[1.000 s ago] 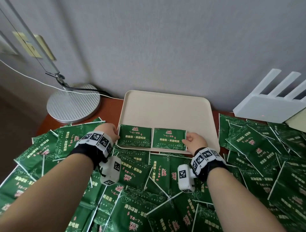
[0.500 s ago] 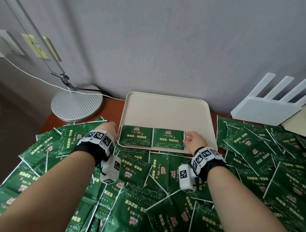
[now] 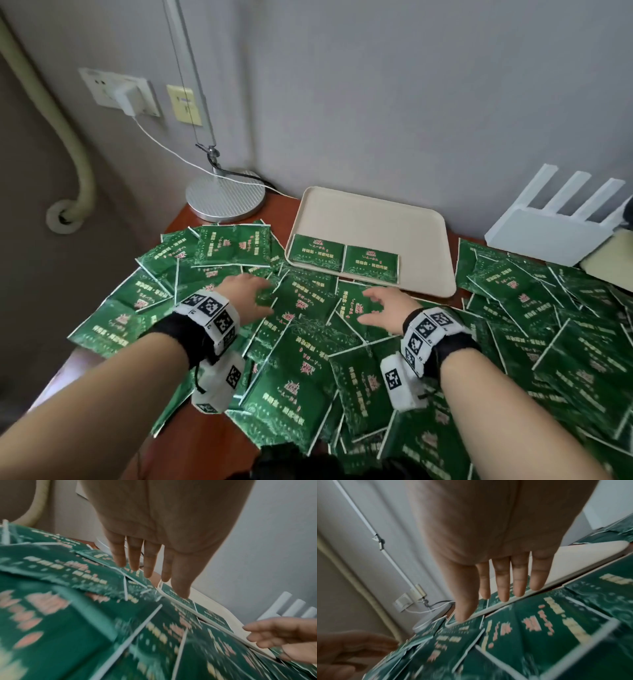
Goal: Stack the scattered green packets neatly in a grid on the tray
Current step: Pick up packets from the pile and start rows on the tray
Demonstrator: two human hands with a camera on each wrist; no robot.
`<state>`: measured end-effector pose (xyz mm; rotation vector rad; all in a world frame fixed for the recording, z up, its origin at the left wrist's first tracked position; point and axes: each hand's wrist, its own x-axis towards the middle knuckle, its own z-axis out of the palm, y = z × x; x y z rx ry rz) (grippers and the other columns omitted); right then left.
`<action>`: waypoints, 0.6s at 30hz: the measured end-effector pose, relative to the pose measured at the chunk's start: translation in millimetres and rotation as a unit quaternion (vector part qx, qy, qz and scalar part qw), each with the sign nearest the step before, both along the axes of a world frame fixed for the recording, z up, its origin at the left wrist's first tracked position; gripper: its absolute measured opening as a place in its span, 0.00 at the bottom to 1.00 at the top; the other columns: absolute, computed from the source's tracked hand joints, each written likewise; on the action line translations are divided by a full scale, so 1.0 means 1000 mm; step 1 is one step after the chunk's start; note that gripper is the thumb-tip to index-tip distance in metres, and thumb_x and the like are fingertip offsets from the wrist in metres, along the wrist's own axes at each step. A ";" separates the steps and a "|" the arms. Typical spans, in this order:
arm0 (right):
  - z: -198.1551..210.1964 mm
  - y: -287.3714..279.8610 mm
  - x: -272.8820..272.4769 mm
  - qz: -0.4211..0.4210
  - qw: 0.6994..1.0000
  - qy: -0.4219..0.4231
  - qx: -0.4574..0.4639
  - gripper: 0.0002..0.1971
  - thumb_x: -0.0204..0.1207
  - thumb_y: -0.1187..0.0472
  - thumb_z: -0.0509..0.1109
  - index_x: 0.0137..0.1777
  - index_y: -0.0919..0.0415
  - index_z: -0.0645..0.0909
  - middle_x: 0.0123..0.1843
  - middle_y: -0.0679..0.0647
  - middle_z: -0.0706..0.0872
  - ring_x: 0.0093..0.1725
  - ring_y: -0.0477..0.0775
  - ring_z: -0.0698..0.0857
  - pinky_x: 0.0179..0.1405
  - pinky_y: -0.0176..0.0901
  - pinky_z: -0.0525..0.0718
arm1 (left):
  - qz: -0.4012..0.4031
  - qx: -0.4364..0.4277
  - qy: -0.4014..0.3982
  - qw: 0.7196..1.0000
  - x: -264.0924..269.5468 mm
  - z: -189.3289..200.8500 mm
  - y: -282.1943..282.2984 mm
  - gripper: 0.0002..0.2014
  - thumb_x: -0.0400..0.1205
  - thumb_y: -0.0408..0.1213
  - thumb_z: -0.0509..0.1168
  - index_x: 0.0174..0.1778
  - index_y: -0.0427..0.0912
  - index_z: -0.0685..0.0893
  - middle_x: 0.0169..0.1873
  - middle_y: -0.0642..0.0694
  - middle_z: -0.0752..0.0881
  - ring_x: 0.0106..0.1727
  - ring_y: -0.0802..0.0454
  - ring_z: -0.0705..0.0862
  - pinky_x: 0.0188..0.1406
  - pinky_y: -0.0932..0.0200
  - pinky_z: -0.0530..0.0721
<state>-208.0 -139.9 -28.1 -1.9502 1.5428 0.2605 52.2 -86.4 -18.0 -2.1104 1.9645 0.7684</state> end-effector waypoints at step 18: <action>-0.029 0.039 -0.021 0.160 0.974 0.147 -0.064 0.13 0.77 0.54 0.67 0.59 0.56 0.75 0.64 0.55 0.76 0.60 0.54 0.75 0.59 0.44 0.74 | 0.127 0.048 0.057 0.989 -0.050 -0.044 0.089 0.24 0.79 0.44 0.66 0.70 0.45 0.72 0.63 0.47 0.78 0.58 0.50 0.80 0.54 0.60 0.81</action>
